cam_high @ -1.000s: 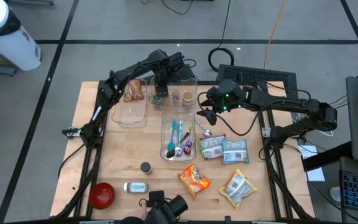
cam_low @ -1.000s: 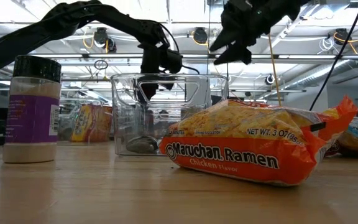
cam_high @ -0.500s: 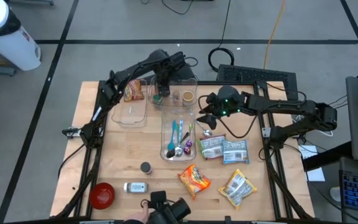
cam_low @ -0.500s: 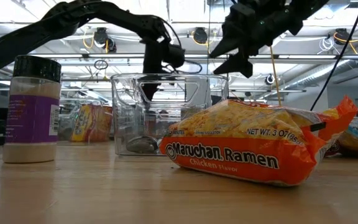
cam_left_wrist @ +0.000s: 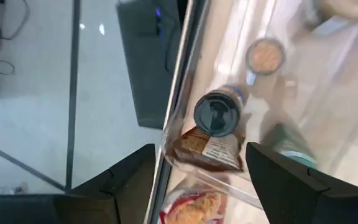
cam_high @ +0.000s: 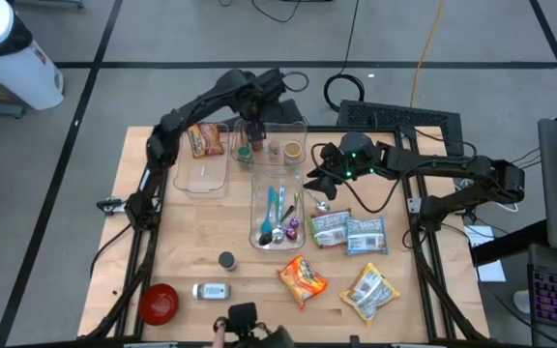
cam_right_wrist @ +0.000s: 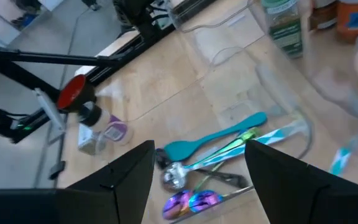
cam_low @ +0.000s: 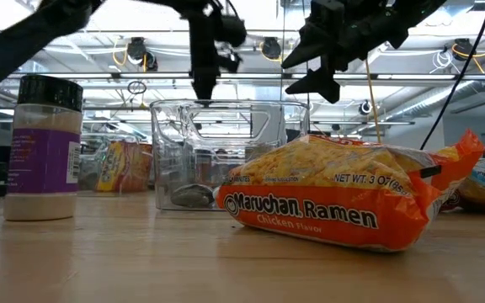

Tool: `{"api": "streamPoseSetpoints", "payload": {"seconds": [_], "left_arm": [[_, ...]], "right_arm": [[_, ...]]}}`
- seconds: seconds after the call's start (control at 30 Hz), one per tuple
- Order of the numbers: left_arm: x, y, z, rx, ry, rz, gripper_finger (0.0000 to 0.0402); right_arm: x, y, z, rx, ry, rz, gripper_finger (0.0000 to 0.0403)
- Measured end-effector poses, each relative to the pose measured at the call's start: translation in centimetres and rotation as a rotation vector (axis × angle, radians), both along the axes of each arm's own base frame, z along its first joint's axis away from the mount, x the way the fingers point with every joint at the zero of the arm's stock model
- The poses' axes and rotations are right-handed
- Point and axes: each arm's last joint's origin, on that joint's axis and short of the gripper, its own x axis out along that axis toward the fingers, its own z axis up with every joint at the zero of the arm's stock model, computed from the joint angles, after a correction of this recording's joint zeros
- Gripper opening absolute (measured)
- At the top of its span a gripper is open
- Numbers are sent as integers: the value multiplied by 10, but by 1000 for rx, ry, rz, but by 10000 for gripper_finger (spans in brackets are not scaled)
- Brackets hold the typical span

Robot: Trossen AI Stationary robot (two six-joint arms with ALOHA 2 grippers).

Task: Pick & Place Food Item
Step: Put the white blue spoon into the bottom right transparent bin

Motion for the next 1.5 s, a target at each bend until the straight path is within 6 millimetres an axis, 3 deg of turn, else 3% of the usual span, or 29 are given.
{"api": "streamPoseSetpoints", "payload": {"seconds": [0.1, 0.23, 0.4, 0.5, 0.63, 0.77, 0.9, 1.03, 1.3, 1.5], "left_arm": [[-10, -12, 29, 42, -112, 29, 255], [-30, -29, 79, 49, -403, 113, 255], [-75, -54, 148, 5, -810, 154, 255], [-111, -76, 182, 38, -961, 150, 255], [-162, -109, 212, 97, -1056, 158, 255], [-200, -137, 226, 117, -1128, 187, 255], [-221, -158, 222, 107, -1160, 201, 255], [-220, -167, 199, 95, -1176, 244, 255], [-173, -168, 113, 30, -1297, 222, 255], [-142, -179, 61, -183, -1387, 129, 255]], "right_arm": [[0, 1, 0, 53, -3, 26, 242], [0, 3, 0, 109, -6, 54, 242], [-1, 3, 2, 129, -9, 43, 242], [-1, 3, 8, 111, -58, 46, 242], [-4, 4, 27, 65, -194, 49, 242], [-11, 6, 47, 6, -329, 46, 242], [-21, 7, 60, -53, -379, -15, 242], [-27, 8, 66, -104, -406, -24, 242], [-28, 9, 66, -46, -398, -36, 242], [-28, 9, 66, 2, -394, -48, 242]]}}
